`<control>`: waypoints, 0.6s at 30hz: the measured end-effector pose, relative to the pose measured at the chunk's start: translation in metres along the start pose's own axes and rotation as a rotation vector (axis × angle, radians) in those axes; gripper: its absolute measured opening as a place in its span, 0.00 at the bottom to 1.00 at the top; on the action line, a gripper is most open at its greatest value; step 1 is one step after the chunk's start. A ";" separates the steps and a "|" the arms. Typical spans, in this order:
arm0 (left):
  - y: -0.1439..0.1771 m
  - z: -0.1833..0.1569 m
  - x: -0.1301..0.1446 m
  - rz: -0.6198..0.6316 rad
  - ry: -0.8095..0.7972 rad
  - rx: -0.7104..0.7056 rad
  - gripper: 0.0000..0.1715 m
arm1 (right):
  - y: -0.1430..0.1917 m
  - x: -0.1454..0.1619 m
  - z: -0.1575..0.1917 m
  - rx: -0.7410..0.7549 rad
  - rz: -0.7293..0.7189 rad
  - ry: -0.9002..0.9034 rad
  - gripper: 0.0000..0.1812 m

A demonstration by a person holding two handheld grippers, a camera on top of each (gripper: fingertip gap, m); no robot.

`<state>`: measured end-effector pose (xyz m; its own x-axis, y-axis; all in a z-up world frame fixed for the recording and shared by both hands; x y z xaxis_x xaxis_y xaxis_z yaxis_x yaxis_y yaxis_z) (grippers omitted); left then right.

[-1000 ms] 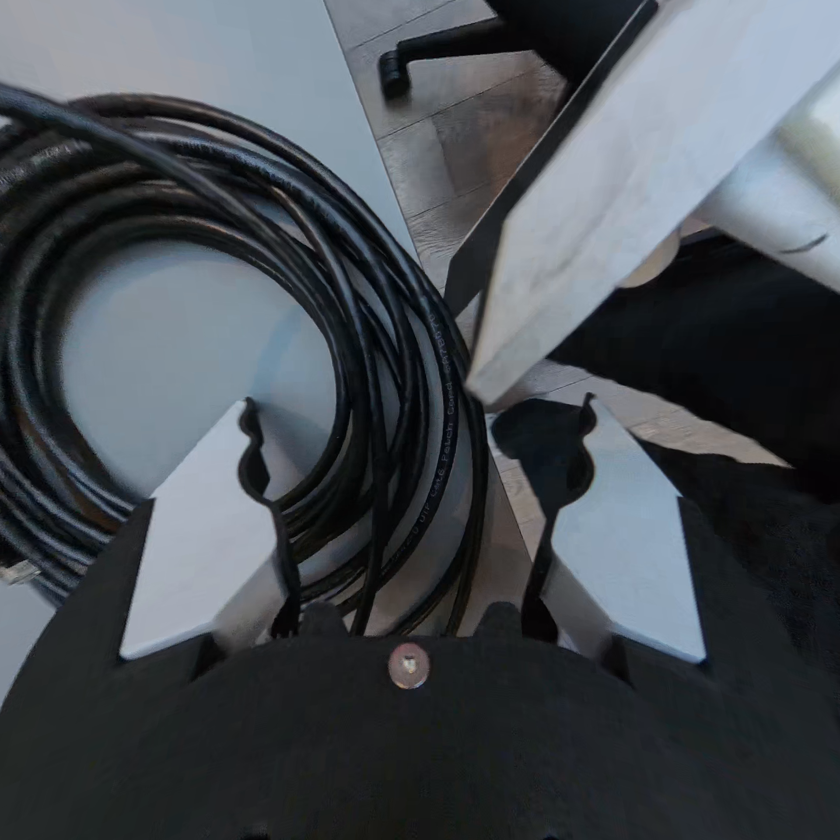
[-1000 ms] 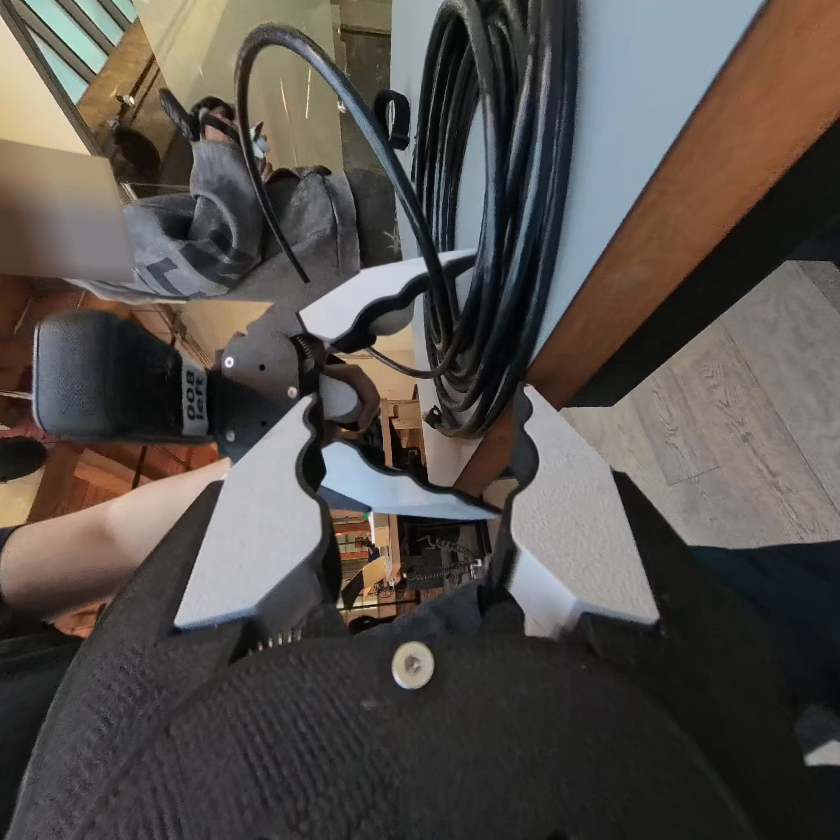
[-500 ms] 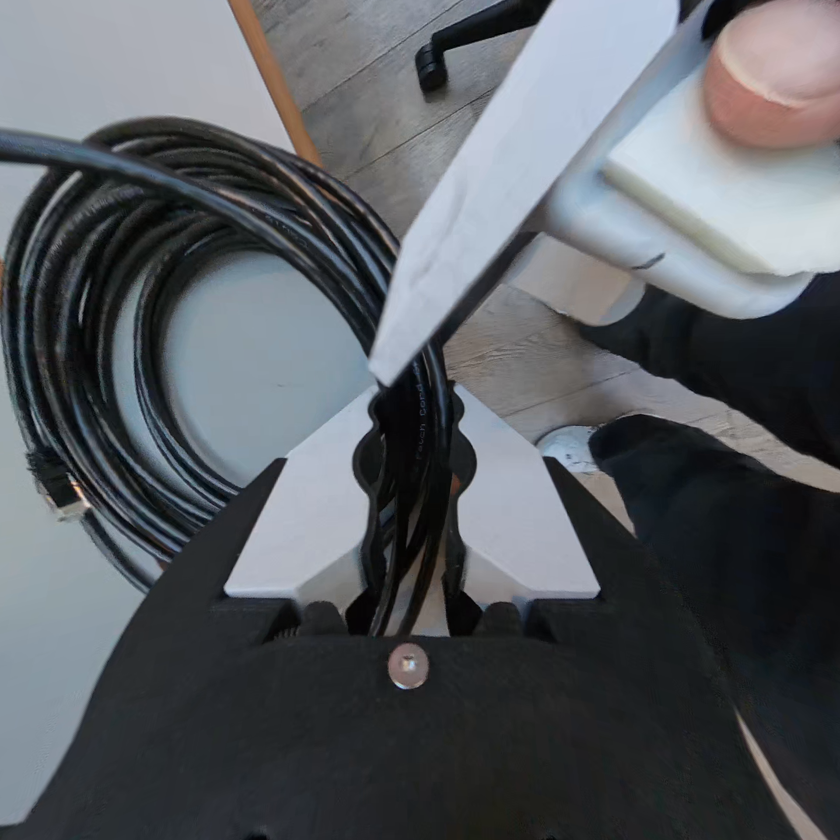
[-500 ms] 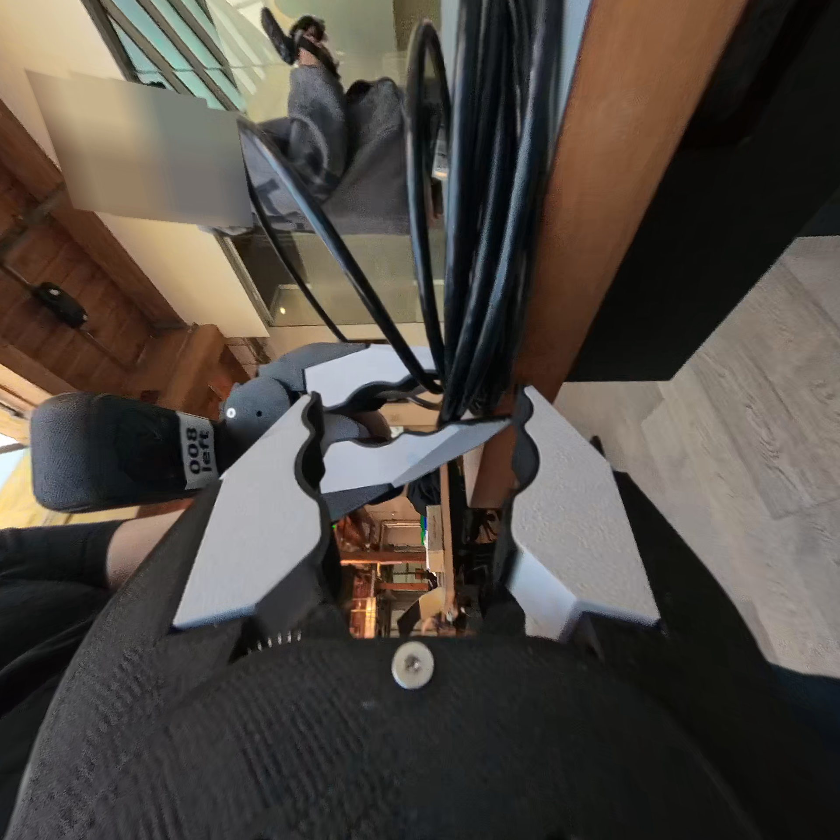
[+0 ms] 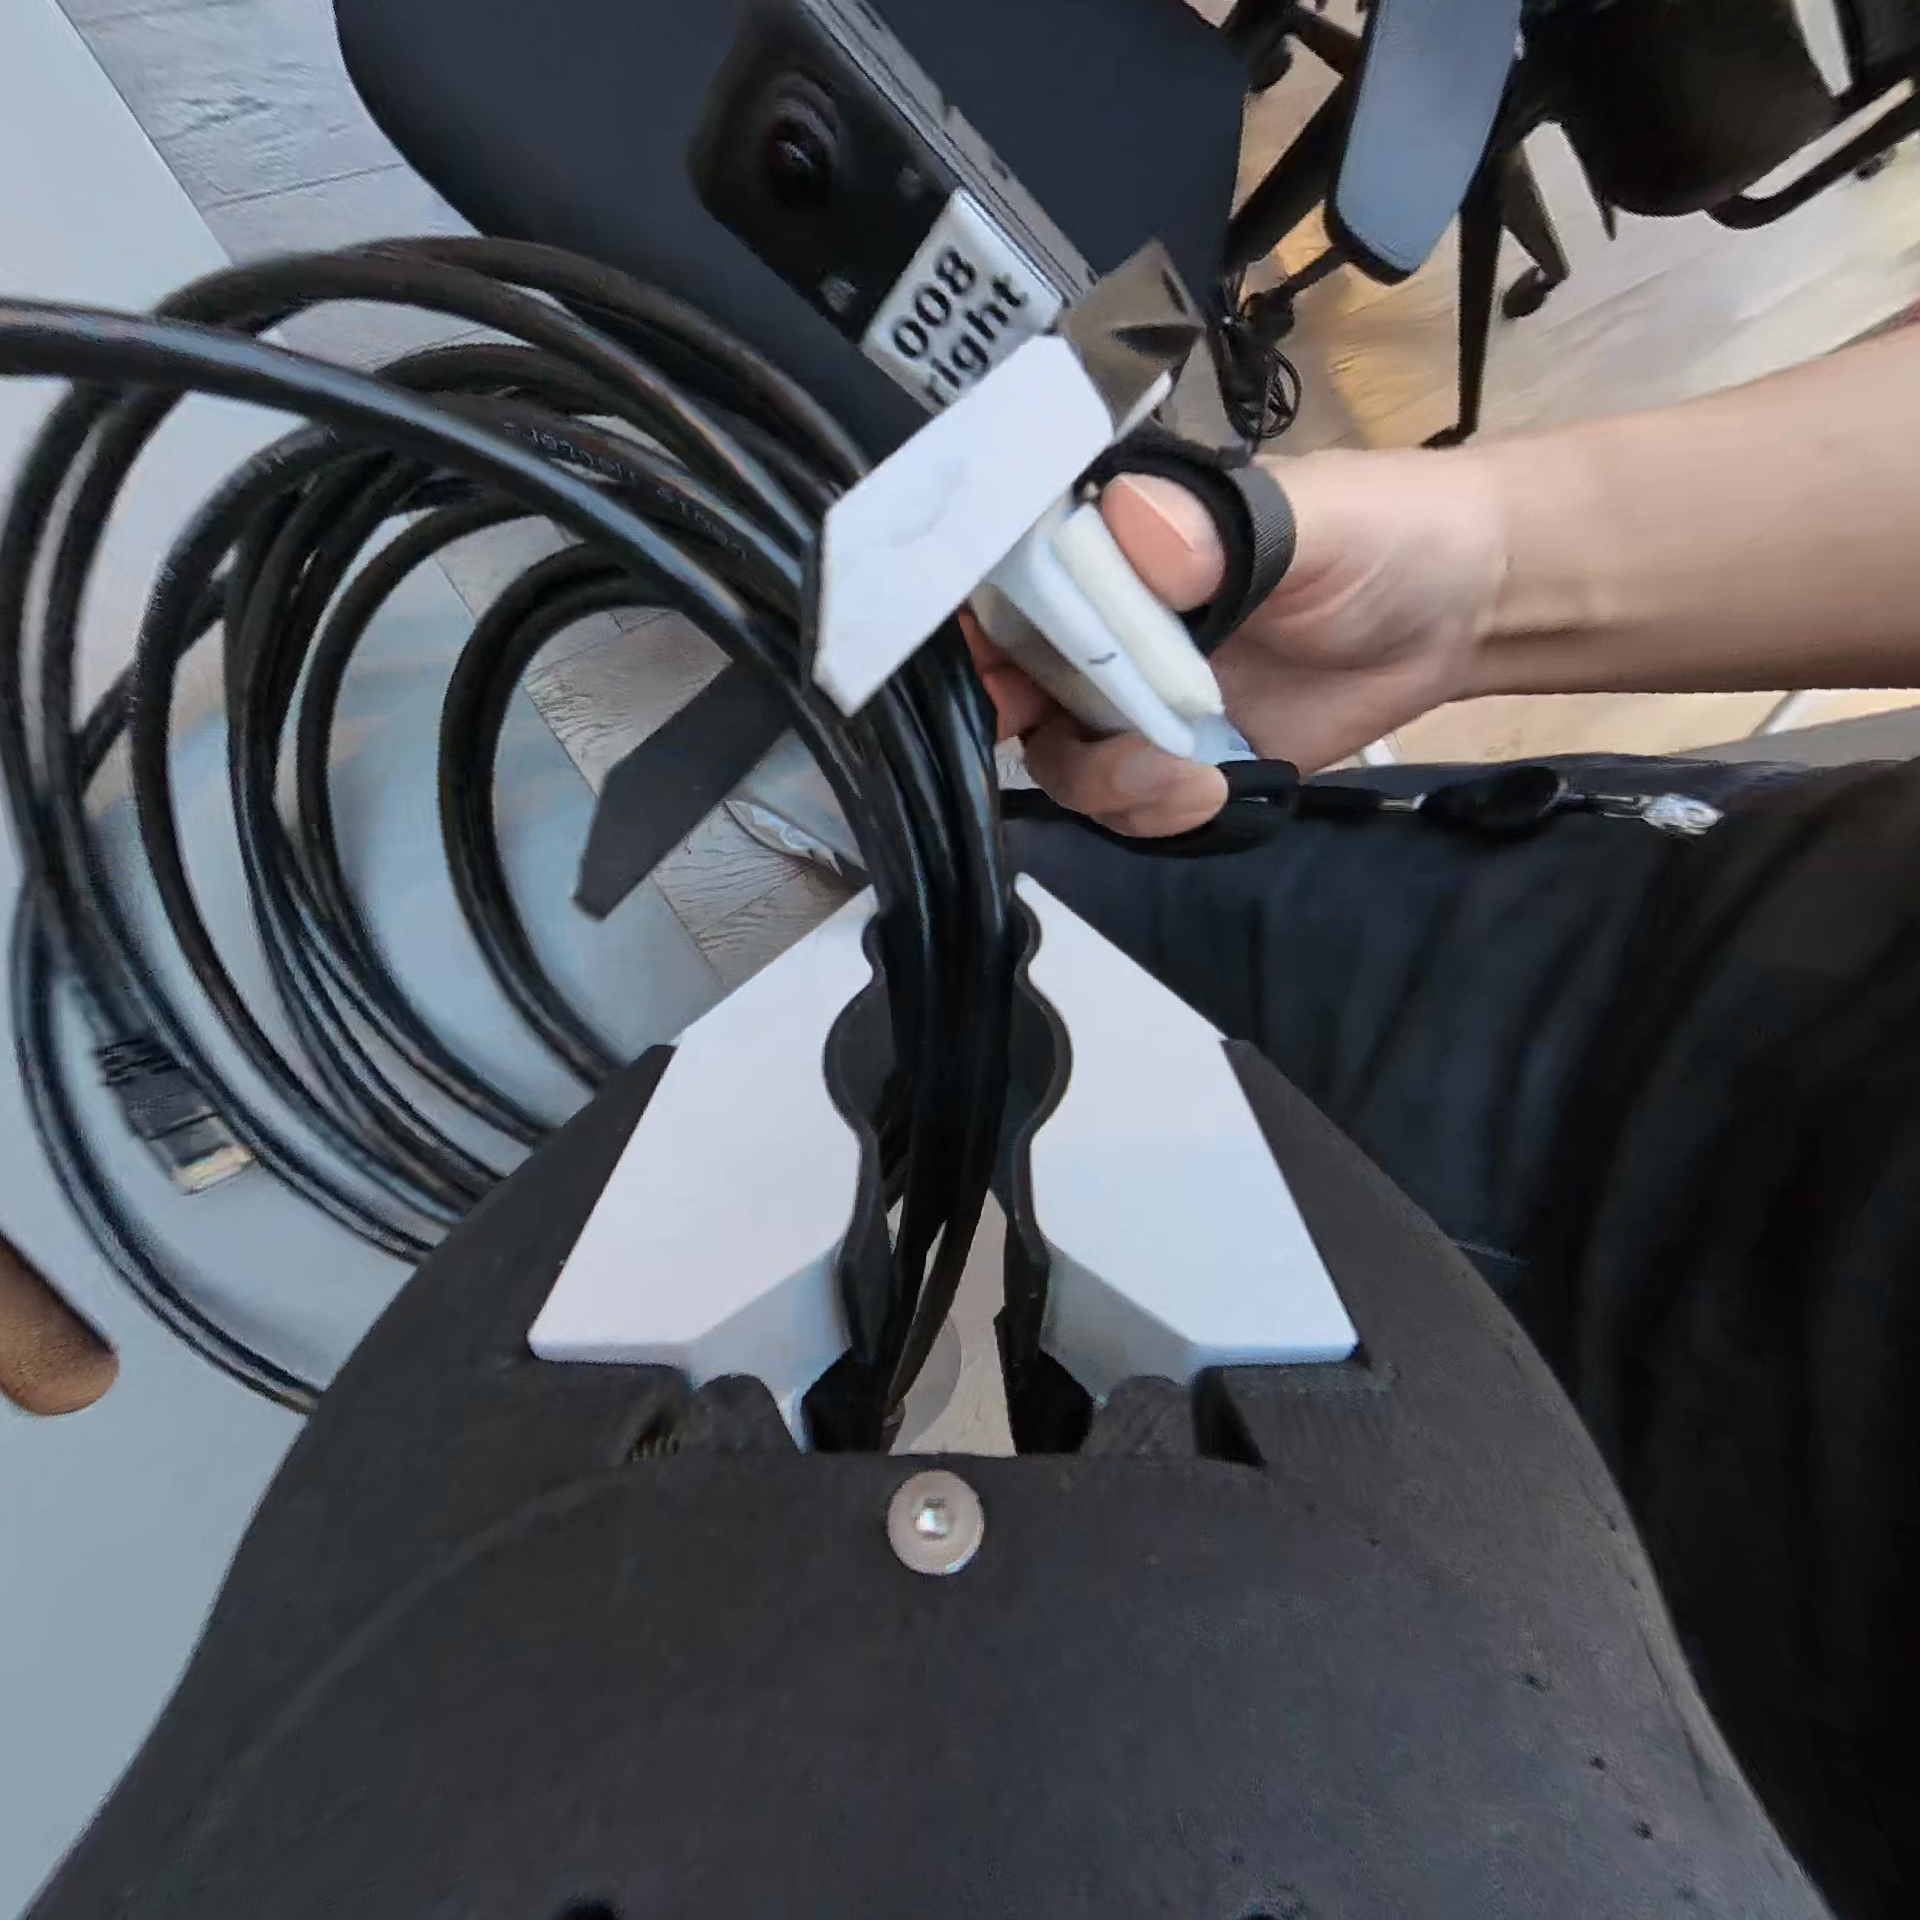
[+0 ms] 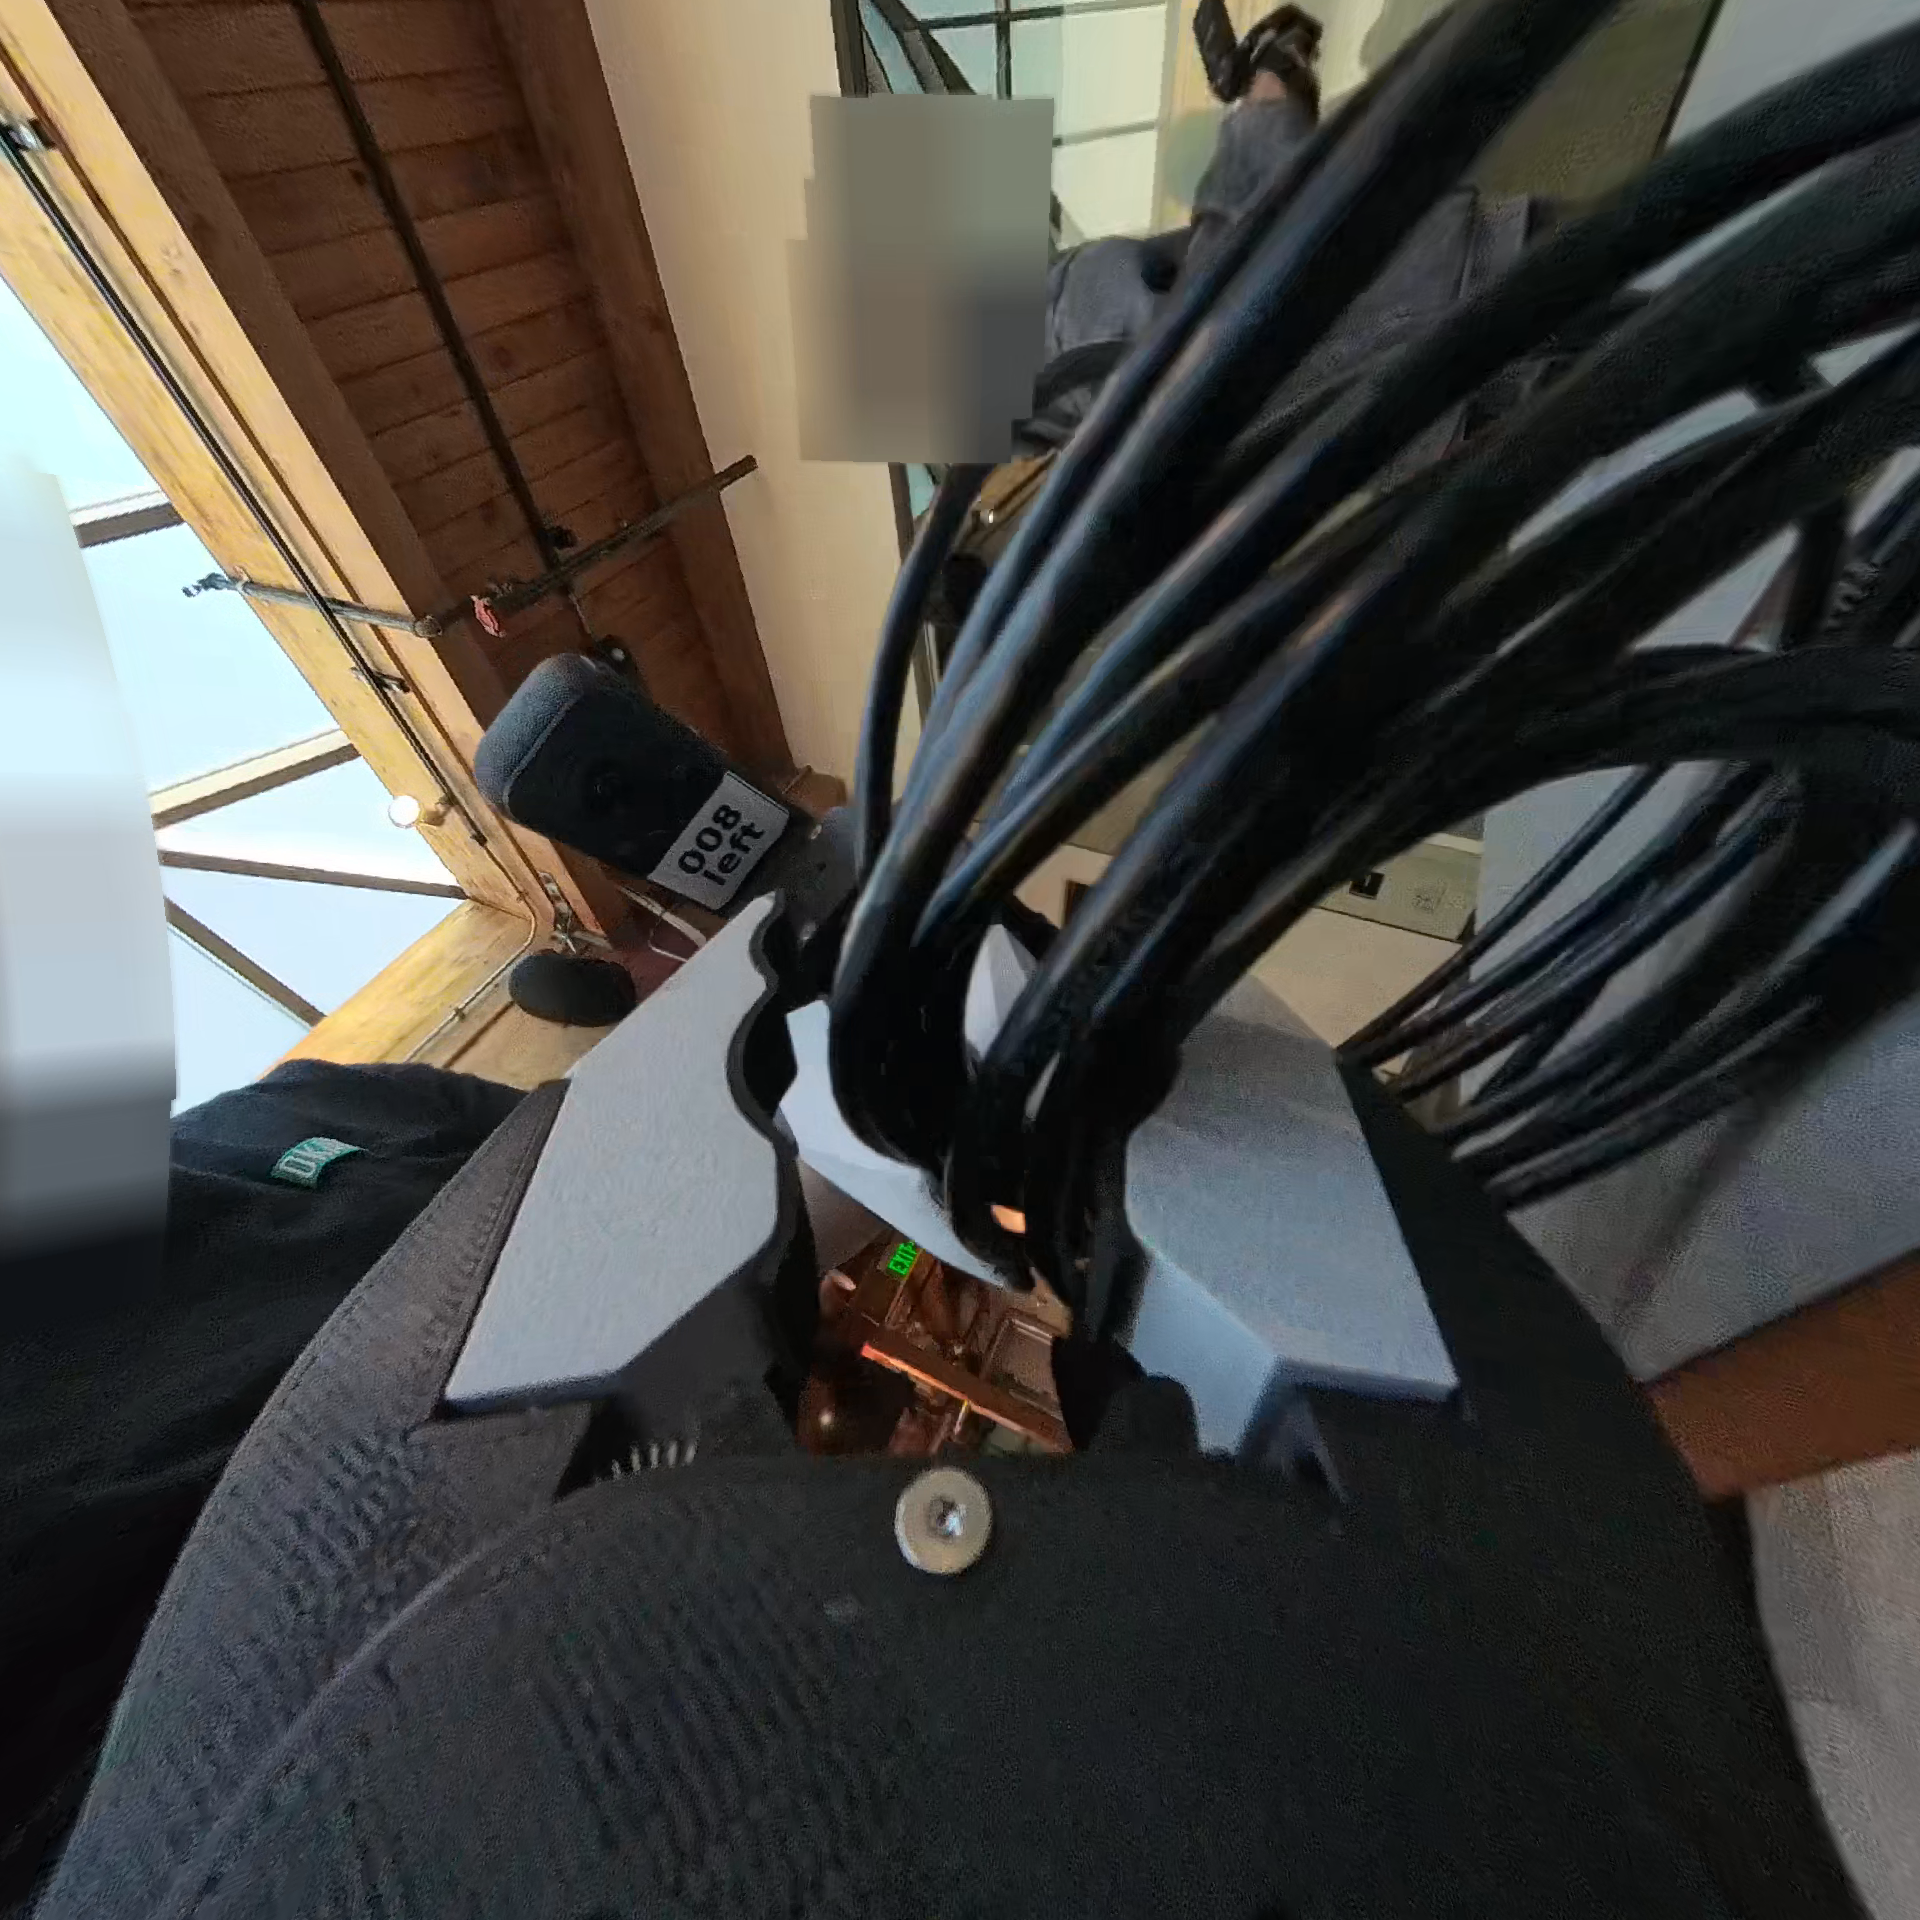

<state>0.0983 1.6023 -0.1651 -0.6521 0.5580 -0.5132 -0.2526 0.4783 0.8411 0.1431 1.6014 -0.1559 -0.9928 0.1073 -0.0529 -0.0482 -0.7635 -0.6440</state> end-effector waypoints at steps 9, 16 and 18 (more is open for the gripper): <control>0.093 0.038 -0.032 -0.062 0.095 0.200 0.09 | -0.120 -0.025 0.028 0.059 0.285 -0.049 0.20; 0.143 0.070 -0.065 -0.206 0.149 0.230 0.13 | -0.188 -0.051 0.043 0.136 0.480 -0.156 0.05; 0.157 0.080 -0.074 -0.286 0.215 0.239 0.17 | -0.197 -0.063 0.047 0.122 0.505 -0.176 0.04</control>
<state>0.1642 1.6904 -0.0094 -0.7207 0.2383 -0.6510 -0.2885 0.7508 0.5942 0.2101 1.7154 0.0102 -0.8984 -0.3920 -0.1978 0.4376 -0.7618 -0.4777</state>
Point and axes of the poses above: each gripper's, where its closed fingertips meet, y back along the fingers, x out of its underside, z = x × y across the jaws, the point moved 3 cm from there along y, back along the fingers, and after that the axes turned 14 degrees about -x, right-handed, at the moved point
